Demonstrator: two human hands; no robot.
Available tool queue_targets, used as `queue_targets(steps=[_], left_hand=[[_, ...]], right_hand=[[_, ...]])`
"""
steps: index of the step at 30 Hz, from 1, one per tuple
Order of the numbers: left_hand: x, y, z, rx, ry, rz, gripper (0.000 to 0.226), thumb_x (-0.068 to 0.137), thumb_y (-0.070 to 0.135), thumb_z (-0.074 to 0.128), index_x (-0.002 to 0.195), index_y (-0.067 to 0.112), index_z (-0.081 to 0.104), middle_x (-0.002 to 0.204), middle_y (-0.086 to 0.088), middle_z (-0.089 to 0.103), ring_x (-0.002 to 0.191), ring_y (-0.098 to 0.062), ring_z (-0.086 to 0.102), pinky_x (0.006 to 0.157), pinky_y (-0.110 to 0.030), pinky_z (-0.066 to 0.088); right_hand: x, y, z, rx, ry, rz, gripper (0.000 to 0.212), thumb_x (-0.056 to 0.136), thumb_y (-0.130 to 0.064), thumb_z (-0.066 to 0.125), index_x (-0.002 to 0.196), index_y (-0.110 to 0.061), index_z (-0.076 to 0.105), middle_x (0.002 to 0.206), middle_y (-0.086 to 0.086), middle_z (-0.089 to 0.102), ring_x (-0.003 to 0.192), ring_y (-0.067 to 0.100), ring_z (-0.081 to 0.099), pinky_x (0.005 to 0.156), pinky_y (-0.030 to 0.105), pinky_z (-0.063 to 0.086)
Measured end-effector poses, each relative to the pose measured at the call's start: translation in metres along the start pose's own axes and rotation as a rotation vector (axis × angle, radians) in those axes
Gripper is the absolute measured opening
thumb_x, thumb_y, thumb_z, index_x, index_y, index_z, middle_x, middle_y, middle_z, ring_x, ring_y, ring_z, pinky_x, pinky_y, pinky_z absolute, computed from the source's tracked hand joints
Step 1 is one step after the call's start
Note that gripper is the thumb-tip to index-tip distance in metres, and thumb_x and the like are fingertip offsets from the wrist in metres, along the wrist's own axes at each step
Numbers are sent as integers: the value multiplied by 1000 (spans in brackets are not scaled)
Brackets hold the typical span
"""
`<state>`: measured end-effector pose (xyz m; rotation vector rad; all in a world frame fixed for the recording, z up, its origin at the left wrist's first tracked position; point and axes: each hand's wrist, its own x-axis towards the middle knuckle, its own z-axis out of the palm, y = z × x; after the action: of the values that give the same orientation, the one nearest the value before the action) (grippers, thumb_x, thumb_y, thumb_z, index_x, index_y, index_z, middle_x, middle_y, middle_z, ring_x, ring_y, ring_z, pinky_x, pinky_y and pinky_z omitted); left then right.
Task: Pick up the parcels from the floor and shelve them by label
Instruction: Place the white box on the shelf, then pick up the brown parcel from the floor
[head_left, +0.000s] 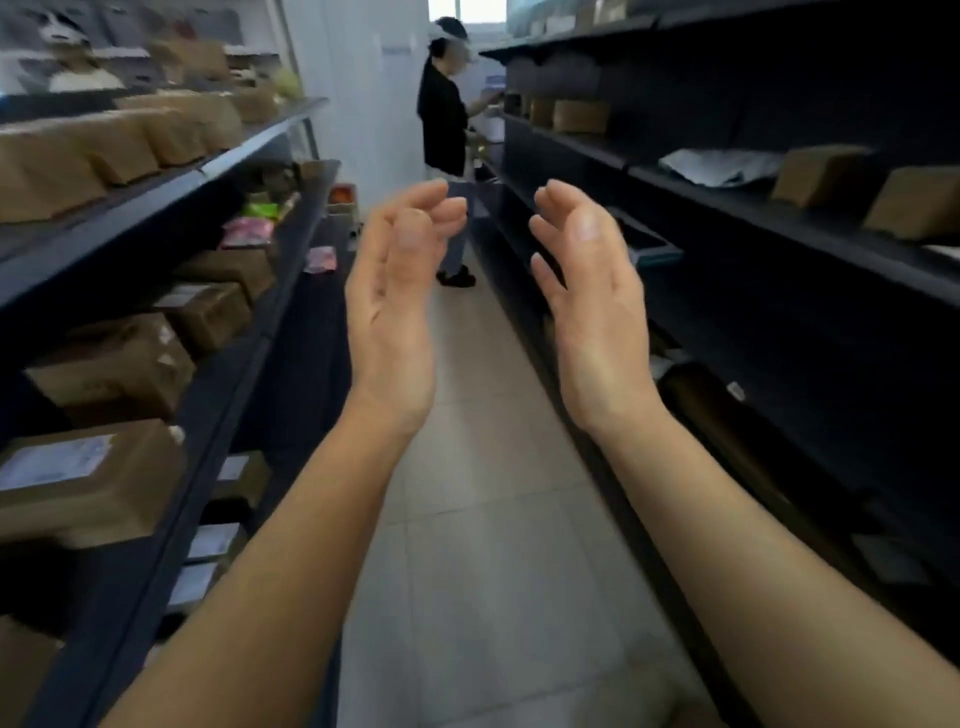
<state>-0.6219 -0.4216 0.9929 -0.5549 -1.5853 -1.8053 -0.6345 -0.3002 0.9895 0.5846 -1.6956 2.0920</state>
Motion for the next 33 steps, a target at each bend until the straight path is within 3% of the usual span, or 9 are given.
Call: queue_targets(steps=[5,7,10,13,17,20,24,29,33], left_hand=[[-55,-2,87,-95,-91,-93,36,95,32,32,116,8,50,111,-8,60,116,-26,58,106,-37,43],[-87,-5,123,-108,-118,-130,40,93,35,35,118,7,49,113,-13,58,116,-30,57,107,-38,43],[-139,-14,173,-102,-151,-219,47,89,40,38,119,6,51,116,-16,58,118,-32,57,104,-35,44],[-188,-27,214,-93,-187,-323,51,88,43,40,120,5,51,116,-18,59,118,-34,57,105,-37,44],[-238,-48,255,-78,-255,-441,52,87,44,42,119,5,53,114,-16,61,116,-29,59,103,-32,46],[-269,-70,281,-86,-326,-502,50,88,43,43,118,4,53,114,-16,61,116,-28,59,101,-31,46],[-316,-115,291,-62,-400,-544,41,90,41,47,114,10,56,113,-14,62,110,-18,60,94,-23,46],[-413,-207,271,-58,-466,-704,28,88,42,55,108,24,59,106,4,64,103,-1,62,88,-14,46],[-512,-296,236,34,-522,-870,19,87,36,58,102,24,60,97,12,63,89,10,61,82,-12,45]], right_hand=[[-47,-21,-105,-111,123,49,34,95,-45,42,126,-34,51,125,-21,56,129,0,53,109,20,43],[-70,-28,-147,-145,160,74,34,95,-45,42,126,-33,52,123,-21,57,128,0,54,111,25,43],[-104,-31,-210,-171,209,133,31,95,-44,43,122,-33,53,116,-22,60,116,-7,57,102,18,46],[-142,-23,-262,-202,269,211,35,95,-43,44,126,-29,53,123,-19,58,123,0,55,108,22,44],[-189,-8,-320,-219,358,308,37,98,-38,46,130,-21,54,117,-21,59,112,-9,58,98,11,46],[-220,10,-359,-268,460,376,42,95,-45,49,131,-25,55,117,-23,61,108,-17,59,90,6,46],[-270,58,-390,-297,525,505,47,94,-49,48,135,-26,55,118,-25,59,112,-12,58,91,8,47],[-350,155,-415,-336,602,640,44,101,-41,50,139,-20,55,122,-18,60,115,-4,57,92,7,45],[-433,254,-430,-345,675,774,41,103,-36,50,138,-16,55,123,-9,60,117,6,58,100,18,44]])
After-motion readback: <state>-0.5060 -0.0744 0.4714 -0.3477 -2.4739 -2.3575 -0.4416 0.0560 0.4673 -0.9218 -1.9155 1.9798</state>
